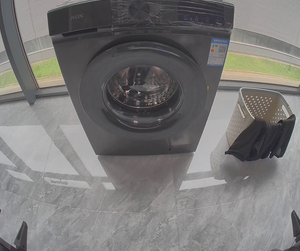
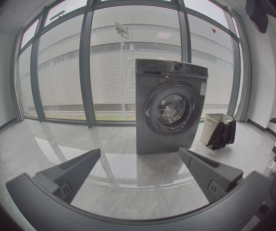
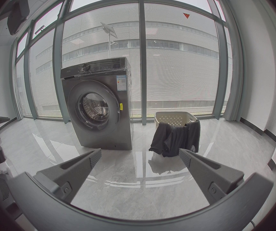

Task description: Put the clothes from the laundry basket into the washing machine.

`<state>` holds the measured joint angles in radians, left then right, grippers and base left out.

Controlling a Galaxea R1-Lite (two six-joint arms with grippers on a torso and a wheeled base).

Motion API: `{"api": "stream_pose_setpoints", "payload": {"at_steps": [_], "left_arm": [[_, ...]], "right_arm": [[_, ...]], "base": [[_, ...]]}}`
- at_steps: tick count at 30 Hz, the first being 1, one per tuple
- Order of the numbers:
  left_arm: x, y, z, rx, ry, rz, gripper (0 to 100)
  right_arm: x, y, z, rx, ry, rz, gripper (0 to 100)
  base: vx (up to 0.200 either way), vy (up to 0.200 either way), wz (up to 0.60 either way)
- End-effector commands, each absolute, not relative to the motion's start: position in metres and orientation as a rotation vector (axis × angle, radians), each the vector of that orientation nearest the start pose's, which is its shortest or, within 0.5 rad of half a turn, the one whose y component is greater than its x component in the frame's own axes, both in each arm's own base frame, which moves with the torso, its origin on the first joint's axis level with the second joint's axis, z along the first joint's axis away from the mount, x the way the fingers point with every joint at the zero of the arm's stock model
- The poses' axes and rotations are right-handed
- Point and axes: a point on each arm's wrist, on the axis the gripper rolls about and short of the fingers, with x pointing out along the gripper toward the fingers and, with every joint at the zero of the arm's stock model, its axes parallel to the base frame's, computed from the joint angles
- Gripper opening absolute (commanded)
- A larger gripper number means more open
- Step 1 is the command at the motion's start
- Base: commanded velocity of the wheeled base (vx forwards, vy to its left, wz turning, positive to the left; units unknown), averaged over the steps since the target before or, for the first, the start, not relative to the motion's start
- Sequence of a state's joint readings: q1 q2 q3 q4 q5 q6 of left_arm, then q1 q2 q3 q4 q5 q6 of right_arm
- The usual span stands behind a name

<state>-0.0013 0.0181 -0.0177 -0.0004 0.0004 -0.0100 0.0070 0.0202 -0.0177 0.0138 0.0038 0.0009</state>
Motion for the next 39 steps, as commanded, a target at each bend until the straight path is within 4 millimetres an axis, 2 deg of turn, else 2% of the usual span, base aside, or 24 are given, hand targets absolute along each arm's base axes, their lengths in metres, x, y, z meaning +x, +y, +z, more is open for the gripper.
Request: {"api": "stream_pose_setpoints", "payload": {"at_steps": [1,21,30,39], "left_arm": [[-0.0227,0.0001,0.0755,-0.012,0.002,0.0,100],[-0.0227,0.0001,0.0755,-0.012,0.002,0.002,100],[-0.0227,0.0001,0.0755,-0.011,0.002,0.0,100],[-0.0227,0.0001,0.0755,-0.011,0.002,0.002,100]], "right_arm": [[-0.0218,0.0,0.0762,0.002,0.028,0.011,100],[-0.0218,0.0,0.0762,0.0,0.028,0.012,100],[-0.0218,0.0,0.0762,0.0,0.028,0.012,100],[-0.0218,0.0,0.0762,0.0,0.028,0.012,100]], "base": [[0.2,0.0,0.0],[0.2,0.0,0.0],[0.0,0.0,0.0],[0.0,-0.2,0.0]]}}
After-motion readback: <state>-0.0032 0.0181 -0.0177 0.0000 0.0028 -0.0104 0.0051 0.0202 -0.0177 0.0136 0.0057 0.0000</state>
